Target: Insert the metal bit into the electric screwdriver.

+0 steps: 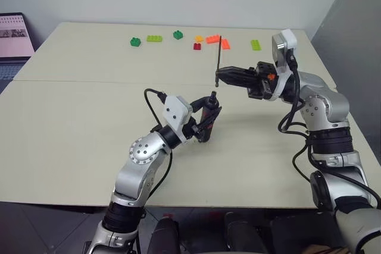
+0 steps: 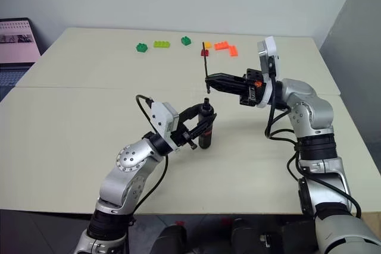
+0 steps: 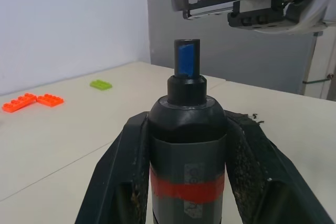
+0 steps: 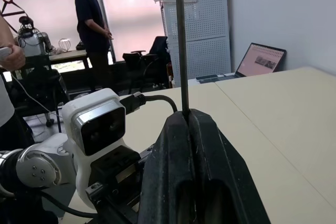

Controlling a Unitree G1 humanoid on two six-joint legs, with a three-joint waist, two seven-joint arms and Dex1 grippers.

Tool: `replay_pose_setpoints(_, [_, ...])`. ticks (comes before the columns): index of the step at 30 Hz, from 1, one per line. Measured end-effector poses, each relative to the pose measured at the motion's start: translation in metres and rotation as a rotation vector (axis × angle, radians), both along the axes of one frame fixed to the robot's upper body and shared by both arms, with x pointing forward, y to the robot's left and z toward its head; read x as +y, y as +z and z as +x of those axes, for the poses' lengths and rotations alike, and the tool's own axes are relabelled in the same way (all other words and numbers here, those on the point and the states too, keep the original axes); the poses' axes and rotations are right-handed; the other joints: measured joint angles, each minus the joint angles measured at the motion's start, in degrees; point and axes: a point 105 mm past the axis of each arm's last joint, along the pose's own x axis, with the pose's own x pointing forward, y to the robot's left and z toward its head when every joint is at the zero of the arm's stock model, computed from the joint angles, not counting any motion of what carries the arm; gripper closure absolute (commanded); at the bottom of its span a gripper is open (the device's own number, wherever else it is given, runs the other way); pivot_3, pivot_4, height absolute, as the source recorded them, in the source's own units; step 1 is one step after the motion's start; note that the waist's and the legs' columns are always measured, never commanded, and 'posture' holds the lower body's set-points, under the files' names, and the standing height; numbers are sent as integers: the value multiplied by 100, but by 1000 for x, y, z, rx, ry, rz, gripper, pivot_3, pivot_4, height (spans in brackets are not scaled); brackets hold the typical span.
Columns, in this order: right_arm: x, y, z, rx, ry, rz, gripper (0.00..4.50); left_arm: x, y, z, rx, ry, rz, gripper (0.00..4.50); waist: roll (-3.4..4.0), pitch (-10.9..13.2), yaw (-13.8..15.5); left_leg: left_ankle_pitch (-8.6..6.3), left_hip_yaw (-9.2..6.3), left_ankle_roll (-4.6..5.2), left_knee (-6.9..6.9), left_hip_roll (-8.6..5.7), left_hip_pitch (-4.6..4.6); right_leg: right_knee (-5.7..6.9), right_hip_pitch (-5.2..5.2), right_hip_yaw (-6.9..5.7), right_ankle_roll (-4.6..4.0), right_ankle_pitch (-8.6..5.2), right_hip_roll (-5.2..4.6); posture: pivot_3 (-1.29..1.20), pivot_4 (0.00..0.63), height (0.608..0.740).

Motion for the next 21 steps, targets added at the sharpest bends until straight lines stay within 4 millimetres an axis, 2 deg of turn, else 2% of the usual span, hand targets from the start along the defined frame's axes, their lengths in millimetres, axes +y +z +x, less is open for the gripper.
replay_pose_setpoints(7, [2, 7, -7, -54, 27, 15, 4500, 0, 1, 3, 0, -35, 23, 2864, 1, 0, -2, 0, -1, 0, 0, 0, 0, 0, 1, -2, 0, 0, 0, 0, 150, 740])
replay_pose_setpoints(14, [0, 4, -8, -68, 34, 12, 4500, 1, 1, 6, -3, -36, 22, 2864, 1, 0, -14, 0, -3, 0, 0, 2, 2, 3, 1, -3, 0, 0, 1, 0, 150, 740])
replay_pose_setpoints(21, [-2, -4, -1, -65, 15, 1, 4500, 1, 1, 5, -7, -46, 34, 2864, 1, 0, -15, 1, -3, 0, 1, 2, 4, 4, 2, -3, 0, 0, 2, 0, 150, 740])
